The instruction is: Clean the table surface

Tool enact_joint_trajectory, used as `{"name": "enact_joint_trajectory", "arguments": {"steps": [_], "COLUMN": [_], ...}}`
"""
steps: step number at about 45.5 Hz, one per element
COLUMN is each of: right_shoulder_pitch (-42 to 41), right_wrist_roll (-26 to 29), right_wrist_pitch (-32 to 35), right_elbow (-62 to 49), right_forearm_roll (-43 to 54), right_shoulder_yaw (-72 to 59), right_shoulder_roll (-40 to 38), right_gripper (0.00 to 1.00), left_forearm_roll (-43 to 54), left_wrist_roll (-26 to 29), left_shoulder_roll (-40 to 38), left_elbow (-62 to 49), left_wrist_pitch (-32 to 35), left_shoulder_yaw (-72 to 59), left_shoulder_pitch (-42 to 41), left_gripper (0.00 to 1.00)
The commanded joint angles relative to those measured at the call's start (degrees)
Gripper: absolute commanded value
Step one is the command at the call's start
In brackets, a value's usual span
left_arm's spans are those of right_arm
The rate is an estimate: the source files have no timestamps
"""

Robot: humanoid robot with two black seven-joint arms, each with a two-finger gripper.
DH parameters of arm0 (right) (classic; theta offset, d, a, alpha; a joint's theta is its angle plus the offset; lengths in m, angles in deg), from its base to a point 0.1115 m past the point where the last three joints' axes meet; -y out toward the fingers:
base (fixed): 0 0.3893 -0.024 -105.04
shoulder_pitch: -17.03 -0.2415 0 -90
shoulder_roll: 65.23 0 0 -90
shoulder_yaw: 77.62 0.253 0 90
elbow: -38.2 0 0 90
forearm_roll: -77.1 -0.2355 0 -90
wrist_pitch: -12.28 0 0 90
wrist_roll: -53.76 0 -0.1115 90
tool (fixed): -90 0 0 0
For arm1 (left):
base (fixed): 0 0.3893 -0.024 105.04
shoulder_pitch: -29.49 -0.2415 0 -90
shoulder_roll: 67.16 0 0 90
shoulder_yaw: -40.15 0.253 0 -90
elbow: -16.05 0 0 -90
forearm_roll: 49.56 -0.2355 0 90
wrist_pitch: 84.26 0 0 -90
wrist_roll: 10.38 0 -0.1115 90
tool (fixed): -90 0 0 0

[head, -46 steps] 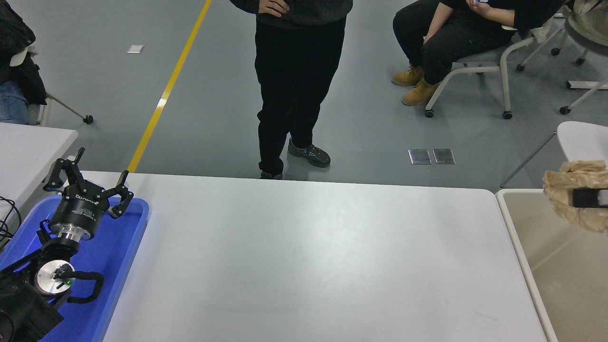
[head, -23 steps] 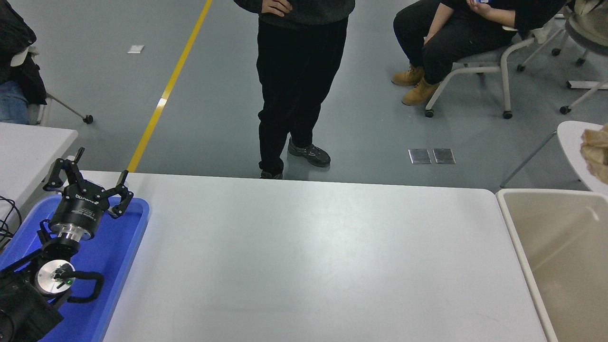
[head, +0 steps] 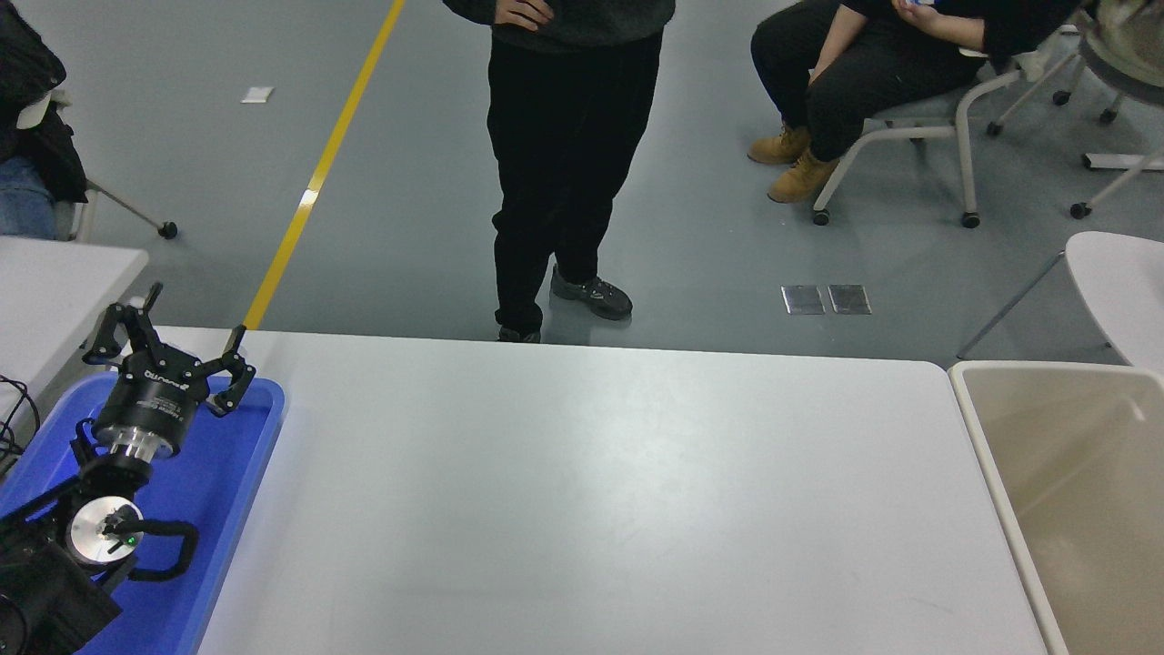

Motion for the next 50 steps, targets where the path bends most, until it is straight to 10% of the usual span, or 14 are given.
{"name": "enact_joint_trajectory", "arguments": {"steps": [1,50], "right_shoulder_pitch": [0.1,12.1], "right_wrist_roll": [3.7,21.5], "right_wrist_pitch": [-8.8,-27.1], "right_elbow": [-11.0,-45.3], "right_forearm_roll": [-3.6,-26.9], "right_shoulder_yaw": [-5.7,-22.5], "right_shoulder_roll": [7.6,40.5], "right_gripper": [0.00,0.00], "left_forearm_roll": [0.0,0.0], "left_wrist_roll": [0.0,0.0], "left_shoulder_roll": [0.1,0.1], "left_elbow": [0.0,0.0], "left_wrist_pitch": [0.0,0.1], "left_shoulder_yaw": [0.0,0.1], "left_shoulder_pitch": [0.0,0.0], "left_gripper": [1.00,1.00]}}
